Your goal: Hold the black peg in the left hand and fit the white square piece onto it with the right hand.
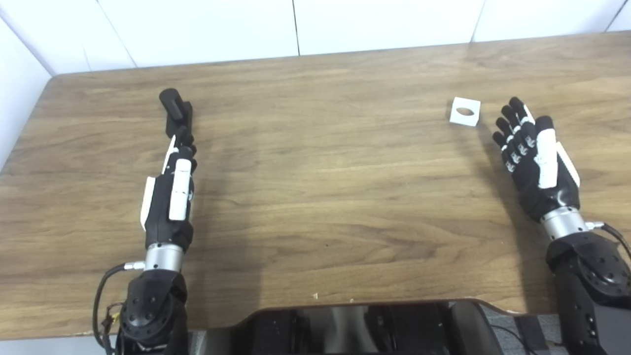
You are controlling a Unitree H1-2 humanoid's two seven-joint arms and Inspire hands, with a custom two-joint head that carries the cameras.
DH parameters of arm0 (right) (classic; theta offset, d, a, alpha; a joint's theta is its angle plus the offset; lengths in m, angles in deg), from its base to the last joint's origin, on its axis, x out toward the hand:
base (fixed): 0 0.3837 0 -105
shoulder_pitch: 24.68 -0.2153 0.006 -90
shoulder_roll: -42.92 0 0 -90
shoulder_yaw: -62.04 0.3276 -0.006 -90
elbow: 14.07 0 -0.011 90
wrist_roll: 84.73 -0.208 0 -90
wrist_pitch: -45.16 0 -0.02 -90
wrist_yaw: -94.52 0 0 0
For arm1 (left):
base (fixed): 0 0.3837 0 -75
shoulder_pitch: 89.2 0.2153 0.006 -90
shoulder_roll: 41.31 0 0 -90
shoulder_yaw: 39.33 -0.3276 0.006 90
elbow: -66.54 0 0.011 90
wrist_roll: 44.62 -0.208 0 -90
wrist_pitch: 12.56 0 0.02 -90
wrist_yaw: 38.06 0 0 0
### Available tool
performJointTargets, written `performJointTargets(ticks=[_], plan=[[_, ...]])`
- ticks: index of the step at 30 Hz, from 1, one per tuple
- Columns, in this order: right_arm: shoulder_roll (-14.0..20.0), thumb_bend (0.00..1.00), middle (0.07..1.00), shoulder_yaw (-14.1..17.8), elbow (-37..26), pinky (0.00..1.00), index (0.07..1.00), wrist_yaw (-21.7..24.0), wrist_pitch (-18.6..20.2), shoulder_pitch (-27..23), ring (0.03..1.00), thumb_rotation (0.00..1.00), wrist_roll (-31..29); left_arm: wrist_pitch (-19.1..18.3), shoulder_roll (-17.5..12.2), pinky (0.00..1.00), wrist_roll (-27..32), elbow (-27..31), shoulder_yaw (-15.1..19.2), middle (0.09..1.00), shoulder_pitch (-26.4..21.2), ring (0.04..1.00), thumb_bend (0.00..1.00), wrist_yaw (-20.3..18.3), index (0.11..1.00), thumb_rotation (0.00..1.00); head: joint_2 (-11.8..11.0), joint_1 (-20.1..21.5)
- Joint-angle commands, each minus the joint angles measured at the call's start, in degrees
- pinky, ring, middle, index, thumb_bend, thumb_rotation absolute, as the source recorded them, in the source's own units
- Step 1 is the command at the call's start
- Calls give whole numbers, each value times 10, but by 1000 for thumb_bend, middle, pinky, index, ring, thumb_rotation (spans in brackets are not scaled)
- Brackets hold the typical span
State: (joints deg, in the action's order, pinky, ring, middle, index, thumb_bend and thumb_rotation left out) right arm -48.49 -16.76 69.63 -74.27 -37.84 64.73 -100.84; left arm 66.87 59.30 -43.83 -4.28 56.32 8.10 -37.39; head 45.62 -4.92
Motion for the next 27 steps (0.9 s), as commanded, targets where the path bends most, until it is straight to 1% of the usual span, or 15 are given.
performJointTargets(ticks=[1, 2, 3, 4, 7, 8, 10, 12, 13, 15, 16, 19, 24, 26, 27], plan=[[12, 566, 1000, 0, -6, 1000, 1000, 8, -27, -19, 1000, 1000, -1, -1, 2, 1000, -42, 32, -5, 1000, 4, 1000, 552, 18, 1000, 809, 0, 0], [12, 573, 1000, -1, -3, 1000, 1000, 8, -28, -20, 1000, 1000, 0, -3, -1, 1000, -63, 37, -9, 1000, 4, 1000, 560, 22, 1000, 794, -2, -3], [12, 580, 1000, -2, -2, 1000, 1000, 9, -28, -20, 1000, 1000, 1, -8, -3, 1000, -81, 41, -12, 1000, 5, 1000, 545, 25, 1000, 742, -4, -4], [12, 584, 1000, -2, 0, 1000, 1000, 9, -28, -20, 1000, 1000, 1, -12, -4, 1000, -93, 45, -14, 1000, 5, 1000, 542, 27, 1000, 717, -4, -4], [10, 592, 1000, -3, 6, 1000, 1000, 10, -33, -20, 1000, 1000, 0, -75, -2, 970, -153, 78, -23, 1000, -1, 1000, 564, 31, 1000, 679, -5, -4], [10, 591, 1000, -3, 8, 1000, 1000, 11, -36, -20, 1000, 1000, 0, -89, -1, 954, -160, 88, -24, 1000, -2, 1000, 570, 29, 1000, 657, -7, -6], [11, 584, 1000, -4, 13, 1000, 1000, 12, -39, -20, 1000, 1000, -1, -102, 0, 927, -166, 98, -25, 1000, -4, 1000, 573, 25, 1000, 602, -12, -9], [11, 582, 1000, -5, 17, 1000, 1000, 12, -43, -20, 1000, 1000, 0, -114, 2, 957, -185, 108, -29, 1000, -8, 1000, 575, 27, 1000, 567, -12, -9], [11, 581, 1000, -5, 18, 1000, 1000, 13, -44, -19, 1000, 1000, -1, -123, 1, 978, -207, 113, -33, 1000, -10, 1000, 576, 31, 1000, 552, -16, -11], [11, 586, 1000, -5, 22, 1000, 1000, 12, -46, -19, 1000, 1000, -1, -133, -2, 998, -248, 118, -39, 1000, -17, 1000, 595, 39, 1000, 547, -16, -11], [11, 588, 1000, -5, 24, 1000, 1000, 13, -49, -19, 1000, 1000, 0, -138, -2, 999, -265, 118, -40, 1000, -21, 1000, 602, 42, 1000, 544, -21, -17], [9, 590, 1000, -5, 30, 1000, 1000, 14, -57, -17, 1000, 1000, -3, -158, 0, 1000, -321, 111, -37, 1000, -37, 1000, 636, 53, 1000, 529, -24, -21], [8, 587, 1000, -6, 40, 1000, 1000, 16, -68, -16, 1000, 1000, -7, -163, 0, 1000, -421, 79, -27, 1000, -70, 1000, 679, 59, 963, 443, -24, -29], [8, 586, 1000, -6, 43, 1000, 1000, 18, -70, -16, 1000, 1000, -9, -163, 2, 978, -454, 65, -19, 1000, -83, 1000, 703, 53, 944, 416, -24, -29], [9, 586, 1000, -7, 44, 1000, 1000, 20, -70, -15, 1000, 1000, -8, -163, 5, 969, -475, 56, -13, 1000, -92, 1000, 710, 47, 940, 412, -29, -38]])
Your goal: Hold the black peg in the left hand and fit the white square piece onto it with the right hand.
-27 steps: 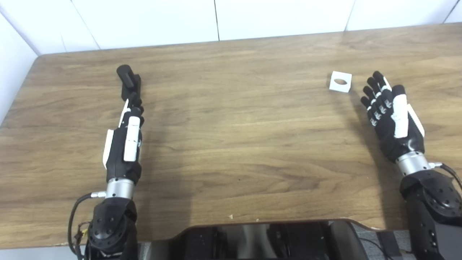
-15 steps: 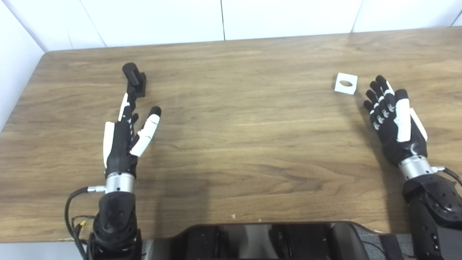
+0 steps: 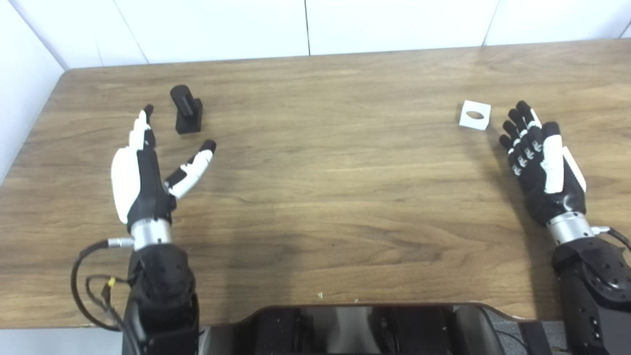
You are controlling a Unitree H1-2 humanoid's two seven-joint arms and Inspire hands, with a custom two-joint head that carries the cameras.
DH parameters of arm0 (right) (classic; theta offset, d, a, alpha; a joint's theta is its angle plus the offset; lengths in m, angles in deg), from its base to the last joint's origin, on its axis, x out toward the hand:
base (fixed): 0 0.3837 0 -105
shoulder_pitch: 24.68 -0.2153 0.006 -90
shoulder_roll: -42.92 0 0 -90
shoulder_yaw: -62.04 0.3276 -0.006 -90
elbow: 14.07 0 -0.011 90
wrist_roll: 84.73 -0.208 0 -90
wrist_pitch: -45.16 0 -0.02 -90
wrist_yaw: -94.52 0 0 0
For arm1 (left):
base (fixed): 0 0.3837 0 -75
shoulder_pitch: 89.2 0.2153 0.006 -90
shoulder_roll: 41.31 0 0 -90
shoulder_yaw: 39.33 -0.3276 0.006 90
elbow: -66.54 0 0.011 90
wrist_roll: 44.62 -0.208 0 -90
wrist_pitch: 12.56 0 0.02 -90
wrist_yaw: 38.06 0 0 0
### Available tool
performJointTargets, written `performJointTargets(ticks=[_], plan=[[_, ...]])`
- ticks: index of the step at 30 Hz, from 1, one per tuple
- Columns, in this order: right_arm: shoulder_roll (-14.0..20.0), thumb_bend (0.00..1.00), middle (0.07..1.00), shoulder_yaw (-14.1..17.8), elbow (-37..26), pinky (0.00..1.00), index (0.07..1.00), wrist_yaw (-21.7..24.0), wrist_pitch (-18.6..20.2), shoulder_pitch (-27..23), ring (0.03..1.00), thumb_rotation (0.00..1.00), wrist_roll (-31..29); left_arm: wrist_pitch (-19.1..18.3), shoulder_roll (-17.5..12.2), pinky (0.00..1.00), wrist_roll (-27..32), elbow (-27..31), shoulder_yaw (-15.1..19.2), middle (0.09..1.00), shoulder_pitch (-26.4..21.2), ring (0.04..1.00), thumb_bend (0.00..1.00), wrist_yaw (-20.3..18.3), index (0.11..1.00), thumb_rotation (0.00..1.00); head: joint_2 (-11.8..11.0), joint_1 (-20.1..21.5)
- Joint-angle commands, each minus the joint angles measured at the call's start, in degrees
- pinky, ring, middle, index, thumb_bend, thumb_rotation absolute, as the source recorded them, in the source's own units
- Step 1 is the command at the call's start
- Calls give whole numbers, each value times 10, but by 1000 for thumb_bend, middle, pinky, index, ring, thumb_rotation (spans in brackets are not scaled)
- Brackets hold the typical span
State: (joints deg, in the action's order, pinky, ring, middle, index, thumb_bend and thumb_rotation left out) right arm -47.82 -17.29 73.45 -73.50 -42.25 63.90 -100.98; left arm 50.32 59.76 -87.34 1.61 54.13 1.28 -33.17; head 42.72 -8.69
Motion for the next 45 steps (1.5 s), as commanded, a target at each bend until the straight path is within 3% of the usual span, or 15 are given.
performJointTargets(ticks=[1, 3, 8, 12, 20, 29, 45], plan=[[3, 585, 1000, -2, 7, 1000, 1000, 13, -26, -7, 1000, 1000, -7, 2, 3, 955, -65, -13, 14, 1000, -33, 1000, 719, -1, 934, 412, 2, -3], [3, 576, 1000, -3, 10, 1000, 1000, 15, -26, -6, 1000, 1000, -9, 2, 8, 911, -112, -31, 24, 1000, -50, 1000, 736, -14, 910, 405, -1, -5], [-1, 580, 1000, -5, 17, 1000, 1000, 18, -31, -9, 1000, 1000, -9, 2, 10, 986, -196, -58, 37, 1000, -76, 1000, 759, -51, 877, 418, -1, -5], [-3, 578, 1000, -9, 19, 1000, 1000, 19, -32, -11, 1000, 1000, -7, 2, -7, 1000, -237, -80, 31, 1000, -86, 1000, 768, -68, 855, 416, -2, -4], [-8, 565, 1000, -13, 15, 1000, 1000, 13, -27, -11, 1000, 1000, -2, 3, -43, 1000, -265, -120, 11, 1000, -99, 1000, 799, -86, 809, 467, -4, 0], [-10, 541, 1000, -11, 6, 1000, 1000, 11, -23, -5, 1000, 1000, -4, 3, -67, 1000, -281, -188, -3, 1000, -137, 1000, 796, -92, 768, 461, -8, 0], [-8, 593, 1000, -11, 0, 1000, 1000, 13, -19, 7, 1000, 1000, -5, 2, -97, 1000, -300, -275, -24, 1000, -197, 1000, 800, -107, 784, 530, -13, 3]])
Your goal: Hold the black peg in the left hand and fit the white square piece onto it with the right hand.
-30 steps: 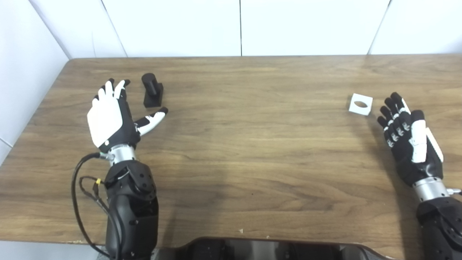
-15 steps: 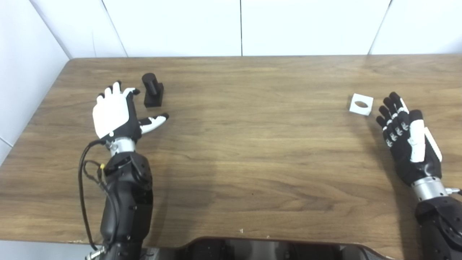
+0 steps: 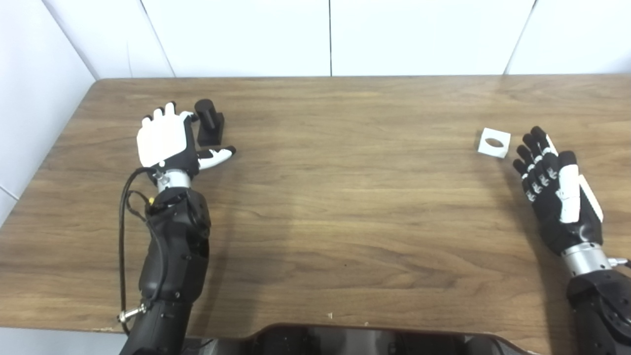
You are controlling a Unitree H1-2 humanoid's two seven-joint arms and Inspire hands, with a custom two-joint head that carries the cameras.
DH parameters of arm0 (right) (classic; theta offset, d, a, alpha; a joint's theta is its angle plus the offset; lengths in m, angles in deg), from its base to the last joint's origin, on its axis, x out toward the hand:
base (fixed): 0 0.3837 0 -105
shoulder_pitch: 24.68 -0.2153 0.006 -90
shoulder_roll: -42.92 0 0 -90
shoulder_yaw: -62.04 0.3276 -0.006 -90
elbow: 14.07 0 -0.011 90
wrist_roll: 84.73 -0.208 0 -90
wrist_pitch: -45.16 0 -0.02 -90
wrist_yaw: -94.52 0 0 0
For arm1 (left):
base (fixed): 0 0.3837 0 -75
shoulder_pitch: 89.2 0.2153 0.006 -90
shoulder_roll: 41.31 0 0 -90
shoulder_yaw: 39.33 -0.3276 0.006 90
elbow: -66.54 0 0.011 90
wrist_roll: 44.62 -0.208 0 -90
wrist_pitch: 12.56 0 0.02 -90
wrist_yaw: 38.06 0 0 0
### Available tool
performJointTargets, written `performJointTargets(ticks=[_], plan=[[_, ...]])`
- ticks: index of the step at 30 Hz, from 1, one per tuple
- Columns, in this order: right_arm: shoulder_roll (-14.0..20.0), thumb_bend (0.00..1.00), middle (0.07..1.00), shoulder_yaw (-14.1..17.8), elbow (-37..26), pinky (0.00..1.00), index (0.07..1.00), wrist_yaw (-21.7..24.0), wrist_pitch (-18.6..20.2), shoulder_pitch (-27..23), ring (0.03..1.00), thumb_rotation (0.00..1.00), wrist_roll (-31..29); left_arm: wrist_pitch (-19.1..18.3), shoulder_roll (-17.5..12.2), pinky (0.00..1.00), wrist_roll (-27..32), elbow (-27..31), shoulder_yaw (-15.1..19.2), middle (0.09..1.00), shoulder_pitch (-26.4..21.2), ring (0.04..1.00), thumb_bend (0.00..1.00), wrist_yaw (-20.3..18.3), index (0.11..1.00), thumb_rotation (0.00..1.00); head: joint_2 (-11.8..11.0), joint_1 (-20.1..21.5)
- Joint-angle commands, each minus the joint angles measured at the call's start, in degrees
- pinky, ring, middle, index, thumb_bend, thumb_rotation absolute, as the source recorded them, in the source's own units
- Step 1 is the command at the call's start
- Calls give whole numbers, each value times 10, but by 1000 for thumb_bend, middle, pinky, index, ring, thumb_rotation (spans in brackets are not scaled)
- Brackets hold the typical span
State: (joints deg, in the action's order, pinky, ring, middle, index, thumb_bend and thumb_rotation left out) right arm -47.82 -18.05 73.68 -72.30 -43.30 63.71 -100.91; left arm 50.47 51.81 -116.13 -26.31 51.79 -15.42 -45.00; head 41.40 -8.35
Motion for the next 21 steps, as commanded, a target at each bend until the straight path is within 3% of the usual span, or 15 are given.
performJointTargets(ticks=[1, 21], plan=[[-8, 594, 1000, -3, -2, 1000, 1000, 0, -9, 9, 1000, 1000, -6, 1, -18, 1000, -12, 1, -1, 1000, -31, 1000, 802, 12, 784, 533, 0, 0], [-3, 605, 1000, 3, 14, 1000, 1000, 13, -25, 15, 1000, 1000, -20, 1, -33, 1000, -19, -67, 6, 1000, -76, 1000, 782, -2, 763, 534, -9, -3]])
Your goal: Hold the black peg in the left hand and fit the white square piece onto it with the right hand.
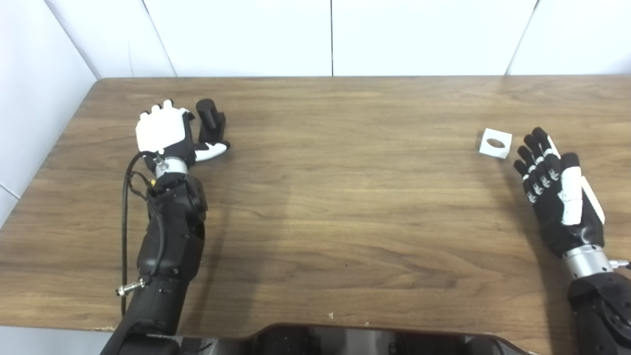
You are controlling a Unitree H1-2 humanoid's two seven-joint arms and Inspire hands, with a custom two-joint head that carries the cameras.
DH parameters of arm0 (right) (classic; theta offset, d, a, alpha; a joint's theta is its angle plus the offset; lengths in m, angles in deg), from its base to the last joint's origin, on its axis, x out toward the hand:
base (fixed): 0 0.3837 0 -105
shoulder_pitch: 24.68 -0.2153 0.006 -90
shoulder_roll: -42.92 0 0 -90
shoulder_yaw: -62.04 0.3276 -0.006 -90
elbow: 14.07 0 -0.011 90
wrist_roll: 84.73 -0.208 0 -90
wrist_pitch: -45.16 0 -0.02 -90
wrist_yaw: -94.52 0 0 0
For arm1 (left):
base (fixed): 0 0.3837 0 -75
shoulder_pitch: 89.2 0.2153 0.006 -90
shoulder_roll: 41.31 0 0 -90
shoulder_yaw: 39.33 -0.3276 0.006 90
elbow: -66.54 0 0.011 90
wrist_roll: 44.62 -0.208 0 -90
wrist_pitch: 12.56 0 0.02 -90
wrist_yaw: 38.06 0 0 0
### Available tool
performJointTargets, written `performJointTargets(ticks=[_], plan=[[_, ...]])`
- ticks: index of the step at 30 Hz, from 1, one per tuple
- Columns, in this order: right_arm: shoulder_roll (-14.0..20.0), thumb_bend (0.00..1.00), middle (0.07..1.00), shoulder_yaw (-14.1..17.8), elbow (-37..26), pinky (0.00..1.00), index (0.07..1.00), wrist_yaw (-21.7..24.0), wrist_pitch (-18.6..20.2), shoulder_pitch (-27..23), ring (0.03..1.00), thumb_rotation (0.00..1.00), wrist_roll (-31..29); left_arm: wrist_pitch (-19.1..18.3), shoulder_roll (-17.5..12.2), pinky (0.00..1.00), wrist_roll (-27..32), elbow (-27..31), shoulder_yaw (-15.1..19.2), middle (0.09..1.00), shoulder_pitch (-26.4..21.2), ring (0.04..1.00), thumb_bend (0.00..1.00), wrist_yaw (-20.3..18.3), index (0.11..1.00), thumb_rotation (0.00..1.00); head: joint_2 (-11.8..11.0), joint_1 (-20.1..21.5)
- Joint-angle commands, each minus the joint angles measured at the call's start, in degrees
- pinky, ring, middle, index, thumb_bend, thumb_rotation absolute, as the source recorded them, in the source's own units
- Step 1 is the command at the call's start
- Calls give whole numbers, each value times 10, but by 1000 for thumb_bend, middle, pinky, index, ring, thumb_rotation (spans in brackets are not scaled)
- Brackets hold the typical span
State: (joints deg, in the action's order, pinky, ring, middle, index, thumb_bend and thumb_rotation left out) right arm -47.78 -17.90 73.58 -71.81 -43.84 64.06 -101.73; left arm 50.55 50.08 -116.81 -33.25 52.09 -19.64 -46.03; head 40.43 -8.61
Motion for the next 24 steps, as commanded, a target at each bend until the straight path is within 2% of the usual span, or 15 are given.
performJointTargets(ticks=[1, 12, 24], plan=[[-3, 606, 1000, 2, 15, 1000, 1000, 7, -19, 11, 1000, 1000, -11, 0, -16, 1000, -12, 1, 3, 1000, -35, 1000, 782, 8, 761, 534, 0, 0], [-1, 607, 1000, 4, 8, 1000, 1000, 6, -16, 15, 1000, 985, -16, 0, -11, 1000, -19, -23, 4, 1000, -50, 1000, 803, 4, 771, 574, 1, 1], [-1, 609, 1000, 3, 8, 1000, 1000, 2, -13, 17, 1000, 977, -10, 0, 24, 1000, -51, -47, 42, 988, -75, 1000, 774, -9, 777, 625, 1, 2]])
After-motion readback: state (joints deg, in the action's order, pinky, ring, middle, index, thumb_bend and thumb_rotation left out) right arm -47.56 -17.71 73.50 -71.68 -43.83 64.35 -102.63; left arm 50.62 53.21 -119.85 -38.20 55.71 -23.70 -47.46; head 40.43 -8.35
